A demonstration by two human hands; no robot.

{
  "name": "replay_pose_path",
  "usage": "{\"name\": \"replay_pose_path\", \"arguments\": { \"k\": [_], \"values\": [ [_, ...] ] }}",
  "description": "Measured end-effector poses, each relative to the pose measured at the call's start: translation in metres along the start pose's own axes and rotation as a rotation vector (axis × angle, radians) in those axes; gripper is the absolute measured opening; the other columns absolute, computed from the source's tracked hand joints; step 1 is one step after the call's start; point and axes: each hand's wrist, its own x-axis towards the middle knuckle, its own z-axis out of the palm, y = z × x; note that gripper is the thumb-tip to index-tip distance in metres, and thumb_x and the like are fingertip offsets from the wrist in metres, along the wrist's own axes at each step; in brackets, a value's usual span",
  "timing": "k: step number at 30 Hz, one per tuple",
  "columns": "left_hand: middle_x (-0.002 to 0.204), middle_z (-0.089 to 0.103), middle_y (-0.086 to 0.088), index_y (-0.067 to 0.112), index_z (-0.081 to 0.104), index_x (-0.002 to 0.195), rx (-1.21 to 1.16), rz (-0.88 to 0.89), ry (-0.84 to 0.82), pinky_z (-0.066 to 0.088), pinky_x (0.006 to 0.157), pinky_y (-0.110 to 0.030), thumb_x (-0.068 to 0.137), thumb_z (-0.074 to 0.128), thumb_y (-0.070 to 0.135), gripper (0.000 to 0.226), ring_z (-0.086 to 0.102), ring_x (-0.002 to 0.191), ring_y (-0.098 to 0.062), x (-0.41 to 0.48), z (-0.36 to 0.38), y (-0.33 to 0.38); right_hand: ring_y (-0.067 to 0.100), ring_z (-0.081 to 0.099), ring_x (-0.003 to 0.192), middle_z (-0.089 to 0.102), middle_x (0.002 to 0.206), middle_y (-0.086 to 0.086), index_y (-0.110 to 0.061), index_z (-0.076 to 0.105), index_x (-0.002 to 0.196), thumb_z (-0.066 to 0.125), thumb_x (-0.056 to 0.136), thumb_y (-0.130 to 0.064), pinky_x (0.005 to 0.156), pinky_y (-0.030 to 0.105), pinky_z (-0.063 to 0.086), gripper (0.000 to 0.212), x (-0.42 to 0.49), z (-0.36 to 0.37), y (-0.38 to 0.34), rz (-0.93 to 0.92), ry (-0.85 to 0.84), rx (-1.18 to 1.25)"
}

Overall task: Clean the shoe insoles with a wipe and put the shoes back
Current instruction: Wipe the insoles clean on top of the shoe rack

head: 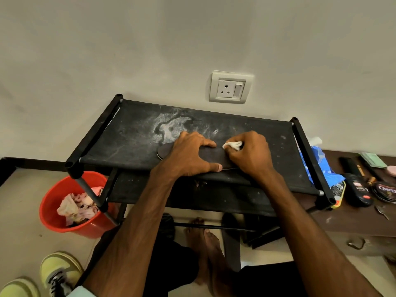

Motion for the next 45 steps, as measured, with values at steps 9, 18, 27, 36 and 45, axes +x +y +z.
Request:
{"name": "replay_pose_path", "arguments": {
  "k": [9,18,27,36,45],
  "values": [
    [0.129,0.057,0.006,0.035,0.064,0.130,-0.015,0.009,0.011,0.030,0.113,-0.040,0.069,0.081,0.063,0.069,0.042,0.127,-0.018,-0.001,0.002,0.000,0.021,0.073,0.085,0.078,0.086,-0.001,-0.034,0.083,0.095,0.075,0.083,-0.035,0.078,0.041,0.060,0.014,0.003,-0.014,0.008,0.016,-0.072,-0.048],
    [0.132,0.054,0.006,0.037,0.062,0.132,-0.009,-0.032,0.007,0.034,0.111,-0.043,0.067,0.082,0.062,0.072,0.038,0.127,-0.020,-0.002,-0.001,0.002,0.027,0.073,0.080,0.078,0.084,0.006,-0.022,0.083,0.092,0.074,0.085,-0.033,0.075,0.043,0.060,0.016,-0.020,-0.018,0.008,-0.021,-0.079,-0.066],
    [0.135,0.052,0.006,0.037,0.060,0.135,0.006,-0.027,-0.013,0.031,0.113,-0.042,0.069,0.080,0.064,0.074,0.037,0.130,-0.020,-0.002,0.000,0.004,0.024,0.073,0.086,0.079,0.088,0.000,-0.032,0.083,0.096,0.078,0.083,-0.039,0.081,0.044,0.060,0.016,-0.020,-0.038,0.025,0.062,-0.064,-0.095],
    [0.137,0.052,0.005,0.033,0.057,0.139,0.036,0.042,-0.029,0.026,0.112,-0.034,0.073,0.079,0.063,0.076,0.037,0.131,-0.017,-0.006,-0.007,0.002,0.009,0.072,0.071,0.077,0.076,-0.005,-0.029,0.084,0.087,0.079,0.084,-0.034,0.069,0.037,0.059,0.008,-0.027,-0.017,0.000,-0.146,-0.154,0.019],
    [0.143,0.048,0.007,0.039,0.051,0.142,0.181,-0.029,-0.096,0.029,0.101,-0.036,0.067,0.079,0.069,0.086,0.028,0.134,-0.021,-0.013,-0.037,-0.009,0.028,0.076,0.086,0.080,0.088,0.006,-0.013,0.080,0.101,0.074,0.090,-0.003,0.070,0.026,0.060,0.016,-0.024,-0.042,0.016,0.082,-0.182,0.619]
  ]
}}
